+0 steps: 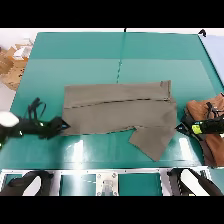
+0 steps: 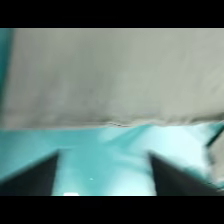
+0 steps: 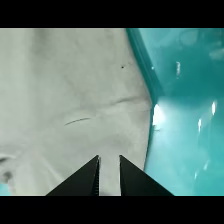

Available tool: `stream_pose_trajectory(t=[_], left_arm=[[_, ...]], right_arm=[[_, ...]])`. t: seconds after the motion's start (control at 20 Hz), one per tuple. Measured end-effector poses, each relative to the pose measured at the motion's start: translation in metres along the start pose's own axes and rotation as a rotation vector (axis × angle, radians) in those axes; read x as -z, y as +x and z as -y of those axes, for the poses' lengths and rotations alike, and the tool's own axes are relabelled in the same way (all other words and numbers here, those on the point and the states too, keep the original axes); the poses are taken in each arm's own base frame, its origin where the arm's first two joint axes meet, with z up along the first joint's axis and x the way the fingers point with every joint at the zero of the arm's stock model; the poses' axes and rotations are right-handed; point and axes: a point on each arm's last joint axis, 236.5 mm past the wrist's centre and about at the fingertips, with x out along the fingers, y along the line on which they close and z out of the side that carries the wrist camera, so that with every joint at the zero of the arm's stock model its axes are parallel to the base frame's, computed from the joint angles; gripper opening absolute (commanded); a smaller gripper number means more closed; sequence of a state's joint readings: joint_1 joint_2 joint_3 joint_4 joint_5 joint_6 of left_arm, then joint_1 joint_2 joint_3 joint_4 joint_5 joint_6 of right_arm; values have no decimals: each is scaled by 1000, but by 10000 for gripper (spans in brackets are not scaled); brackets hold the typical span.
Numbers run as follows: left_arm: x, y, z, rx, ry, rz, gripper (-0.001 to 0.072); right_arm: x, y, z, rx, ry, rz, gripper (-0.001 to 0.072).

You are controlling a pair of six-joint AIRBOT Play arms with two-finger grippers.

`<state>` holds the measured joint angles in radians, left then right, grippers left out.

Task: Fold the shirts.

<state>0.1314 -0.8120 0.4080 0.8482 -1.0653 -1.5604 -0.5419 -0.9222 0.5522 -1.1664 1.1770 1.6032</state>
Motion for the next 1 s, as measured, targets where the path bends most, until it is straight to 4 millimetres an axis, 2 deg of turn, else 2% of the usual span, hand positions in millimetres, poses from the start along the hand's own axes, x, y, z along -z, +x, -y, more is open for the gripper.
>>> stream_pose_trajectory(t=[0.1, 0.2, 0.3, 0.35, 0.4, 0.5, 0.6, 0.65, 0.7, 0.75, 0.85, 1.0], left_arm=[[15, 17, -8, 59, -117, 18, 651], [18, 28, -17, 87, -201, 56, 651], [8, 31, -22, 109, -261, 123, 646], [2, 32, -23, 119, -288, 158, 503], [-8, 31, -29, 114, -304, 210, 470], [-24, 29, -32, 122, -330, 291, 470], [-31, 33, -28, 129, -328, 333, 468], [-31, 37, -25, 133, -337, 341, 427], [-31, 43, -22, 130, -342, 341, 74], [-29, 49, -23, 123, -356, 341, 29], [-28, 55, -17, 120, -342, 332, 28], [-29, 57, -4, 132, -298, 323, 29]], right_arm=[[0, 2, 1, -5, 9, 24, 161], [-4, 3, 2, -8, 15, 51, 162], [-8, 4, 1, -12, 18, 74, 161], [-9, 4, 1, -12, 18, 82, 161], [-10, 4, 1, -12, 19, 87, 162], [-13, 4, 2, -13, 20, 100, 164], [-16, 3, 1, -15, 20, 112, 288], [-17, 3, 1, -15, 21, 116, 340], [-17, 3, 1, -16, 21, 118, 342], [-18, 3, 1, -17, 22, 121, 360], [-17, 3, 1, -18, 24, 116, 426], [-5, 5, 1, -17, 29, 67, 439]])
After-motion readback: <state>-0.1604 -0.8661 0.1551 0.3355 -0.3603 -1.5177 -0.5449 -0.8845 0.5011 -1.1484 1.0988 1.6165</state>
